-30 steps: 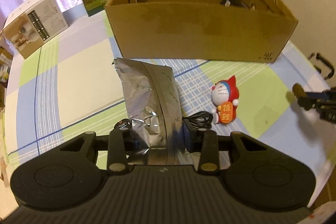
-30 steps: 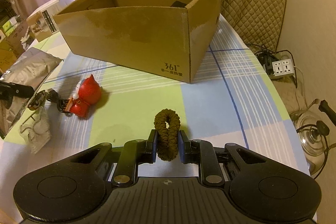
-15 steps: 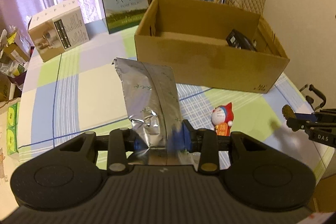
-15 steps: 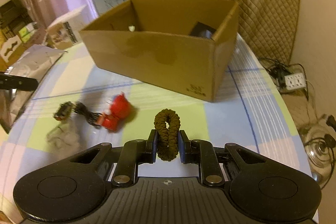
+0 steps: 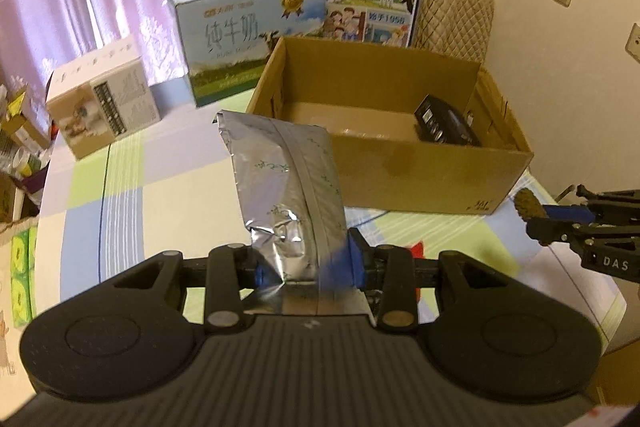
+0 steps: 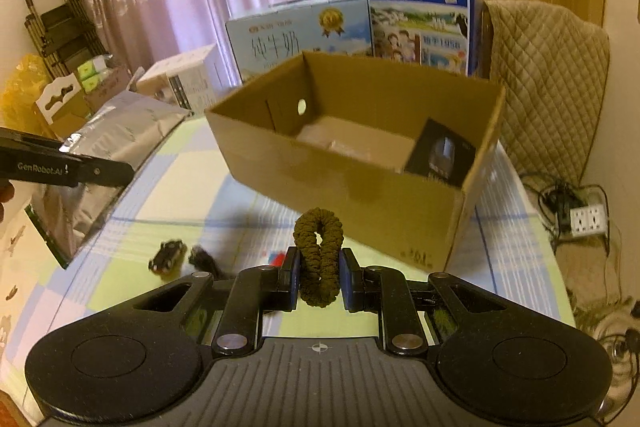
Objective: Organize objects
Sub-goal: 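Lift the foil bag and brown ring and carry both over the cardboard box, then lower the foil bag and brown ring into the box and open both tools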
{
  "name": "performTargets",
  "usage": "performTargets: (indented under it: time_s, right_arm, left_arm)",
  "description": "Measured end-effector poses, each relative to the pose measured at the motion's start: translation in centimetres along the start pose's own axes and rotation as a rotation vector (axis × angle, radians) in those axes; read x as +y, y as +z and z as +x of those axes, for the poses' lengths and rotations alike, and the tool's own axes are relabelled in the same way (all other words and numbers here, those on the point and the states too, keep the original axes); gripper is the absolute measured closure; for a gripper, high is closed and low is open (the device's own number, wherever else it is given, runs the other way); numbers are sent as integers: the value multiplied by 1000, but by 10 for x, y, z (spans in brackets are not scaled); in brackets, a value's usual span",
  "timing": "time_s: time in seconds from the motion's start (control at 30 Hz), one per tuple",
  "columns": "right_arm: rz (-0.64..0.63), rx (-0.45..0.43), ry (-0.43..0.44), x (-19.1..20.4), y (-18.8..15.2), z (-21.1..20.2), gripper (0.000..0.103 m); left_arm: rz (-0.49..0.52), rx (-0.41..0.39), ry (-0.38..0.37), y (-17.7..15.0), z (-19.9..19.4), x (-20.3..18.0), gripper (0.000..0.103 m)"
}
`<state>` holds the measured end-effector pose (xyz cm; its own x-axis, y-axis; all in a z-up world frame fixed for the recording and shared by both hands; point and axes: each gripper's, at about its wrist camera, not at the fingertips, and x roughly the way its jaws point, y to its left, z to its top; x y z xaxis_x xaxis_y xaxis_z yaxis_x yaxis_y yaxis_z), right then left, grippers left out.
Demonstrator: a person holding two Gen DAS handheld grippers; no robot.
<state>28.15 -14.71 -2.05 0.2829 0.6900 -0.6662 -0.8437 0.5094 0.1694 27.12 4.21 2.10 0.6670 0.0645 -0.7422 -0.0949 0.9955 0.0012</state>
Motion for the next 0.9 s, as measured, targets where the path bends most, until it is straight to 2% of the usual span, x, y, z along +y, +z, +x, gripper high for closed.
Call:
performTargets:
  time_s: [0.47, 0.73, 0.9]
  right_arm:
    - [5, -76, 5, -17, 57, 17, 86]
    - [45, -104, -6, -35, 95, 41, 86]
    - [73, -112, -26, -47, 117, 60, 86]
  left_arm:
    - [63, -56, -56, 65, 28, -17, 70]
    - [106, -83, -83, 113, 59, -27, 70]
    - [115, -72, -104, 139, 89, -32, 70]
